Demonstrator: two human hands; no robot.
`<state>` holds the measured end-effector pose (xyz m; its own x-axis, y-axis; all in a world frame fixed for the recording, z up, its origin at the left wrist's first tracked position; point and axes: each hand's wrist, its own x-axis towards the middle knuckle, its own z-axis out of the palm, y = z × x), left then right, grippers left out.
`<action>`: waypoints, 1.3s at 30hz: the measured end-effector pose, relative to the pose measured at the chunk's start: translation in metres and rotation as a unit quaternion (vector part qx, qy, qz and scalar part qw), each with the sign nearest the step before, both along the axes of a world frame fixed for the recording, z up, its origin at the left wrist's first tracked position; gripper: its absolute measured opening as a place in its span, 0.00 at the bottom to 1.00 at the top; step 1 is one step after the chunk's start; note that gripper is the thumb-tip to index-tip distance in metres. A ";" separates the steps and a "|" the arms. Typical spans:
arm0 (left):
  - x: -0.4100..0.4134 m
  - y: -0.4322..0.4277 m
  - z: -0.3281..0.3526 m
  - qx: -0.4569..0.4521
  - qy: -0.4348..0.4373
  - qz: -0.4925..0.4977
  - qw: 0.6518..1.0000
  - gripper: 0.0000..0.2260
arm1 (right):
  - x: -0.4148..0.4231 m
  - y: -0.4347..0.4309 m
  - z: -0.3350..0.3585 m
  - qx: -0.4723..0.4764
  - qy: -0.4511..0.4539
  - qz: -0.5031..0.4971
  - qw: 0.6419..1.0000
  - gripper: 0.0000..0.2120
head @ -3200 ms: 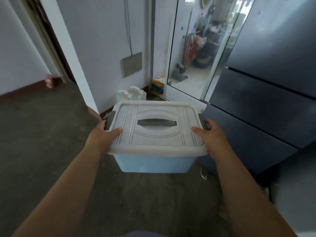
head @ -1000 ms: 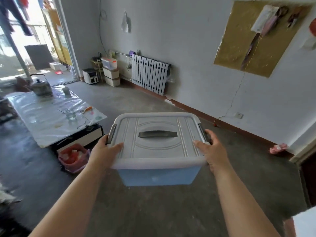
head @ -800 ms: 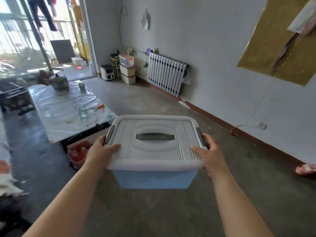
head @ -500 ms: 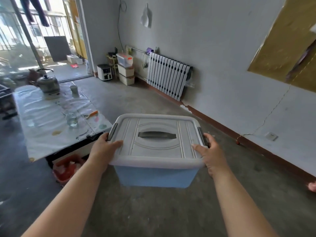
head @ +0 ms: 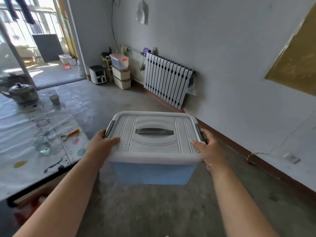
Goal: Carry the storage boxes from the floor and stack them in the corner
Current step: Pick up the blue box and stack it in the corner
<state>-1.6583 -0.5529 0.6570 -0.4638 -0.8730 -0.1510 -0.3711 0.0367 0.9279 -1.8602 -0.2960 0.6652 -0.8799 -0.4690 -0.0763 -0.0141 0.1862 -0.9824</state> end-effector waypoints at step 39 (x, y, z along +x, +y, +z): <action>-0.404 -0.723 0.017 0.018 0.023 0.225 0.974 0.18 | -0.503 -0.869 -0.007 -0.013 -0.003 0.199 0.980 0.29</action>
<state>-2.0626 -1.2754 0.6736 -0.0417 -0.9840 -0.1733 -0.3005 -0.1531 0.9414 -2.3634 -1.1650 0.6581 -0.6265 -0.7767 -0.0642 -0.0743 0.1415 -0.9872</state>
